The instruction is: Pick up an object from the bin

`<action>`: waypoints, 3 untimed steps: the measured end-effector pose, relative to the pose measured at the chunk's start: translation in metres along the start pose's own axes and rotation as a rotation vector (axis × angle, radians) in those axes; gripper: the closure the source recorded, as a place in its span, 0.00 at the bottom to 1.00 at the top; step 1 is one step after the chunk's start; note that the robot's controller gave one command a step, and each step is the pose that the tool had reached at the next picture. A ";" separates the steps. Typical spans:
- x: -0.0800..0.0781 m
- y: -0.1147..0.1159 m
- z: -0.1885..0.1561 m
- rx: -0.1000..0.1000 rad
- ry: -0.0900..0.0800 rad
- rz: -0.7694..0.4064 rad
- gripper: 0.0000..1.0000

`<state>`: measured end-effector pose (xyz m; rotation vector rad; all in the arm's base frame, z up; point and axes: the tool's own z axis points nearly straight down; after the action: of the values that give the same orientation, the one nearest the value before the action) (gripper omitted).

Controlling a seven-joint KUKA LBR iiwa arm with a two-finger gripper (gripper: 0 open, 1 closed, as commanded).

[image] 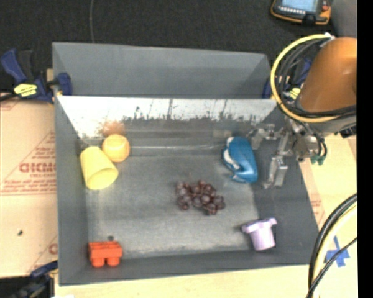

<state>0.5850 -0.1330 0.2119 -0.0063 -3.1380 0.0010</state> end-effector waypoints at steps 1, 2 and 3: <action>-0.001 0.001 -0.005 0.001 -0.008 -0.006 0.00; 0.009 0.094 0.115 0.003 -0.010 -0.262 0.00; -0.001 0.093 0.069 0.006 -0.024 -0.141 0.00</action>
Offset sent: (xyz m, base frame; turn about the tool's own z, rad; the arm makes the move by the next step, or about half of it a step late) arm -0.0129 0.1155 -0.1419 -0.3186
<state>0.5860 -0.0400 0.1425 0.2159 -3.1541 0.0104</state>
